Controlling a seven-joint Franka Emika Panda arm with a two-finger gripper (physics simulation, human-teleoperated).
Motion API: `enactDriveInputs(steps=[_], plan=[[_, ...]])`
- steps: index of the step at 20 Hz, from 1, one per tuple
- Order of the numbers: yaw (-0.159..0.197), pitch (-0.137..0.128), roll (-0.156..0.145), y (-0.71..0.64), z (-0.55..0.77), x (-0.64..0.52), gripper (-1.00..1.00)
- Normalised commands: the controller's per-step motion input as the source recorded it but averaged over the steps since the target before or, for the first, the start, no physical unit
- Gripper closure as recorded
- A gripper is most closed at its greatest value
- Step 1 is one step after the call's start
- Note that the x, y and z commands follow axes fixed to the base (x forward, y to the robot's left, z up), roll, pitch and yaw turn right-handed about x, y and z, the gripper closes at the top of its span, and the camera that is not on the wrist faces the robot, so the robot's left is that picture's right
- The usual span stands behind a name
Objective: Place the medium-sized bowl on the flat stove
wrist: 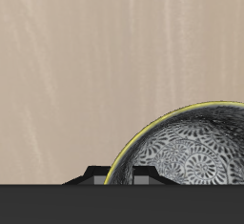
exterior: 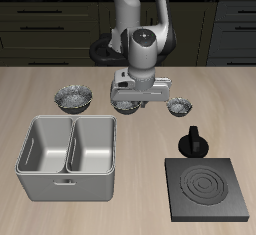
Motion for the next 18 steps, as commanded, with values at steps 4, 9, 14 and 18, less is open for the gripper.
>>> enactDriveInputs(steps=[4, 9, 14, 18], plan=[[0.008, -0.014, 0.017, 0.04, 0.1, -0.01, 1.0], [0.024, -0.031, -0.002, 0.01, 0.24, 0.07, 1.0], [0.009, -0.033, -0.009, -0.04, 0.4, 0.09, 1.0], [0.015, -0.09, -0.043, -0.06, 0.64, 0.06, 1.0]])
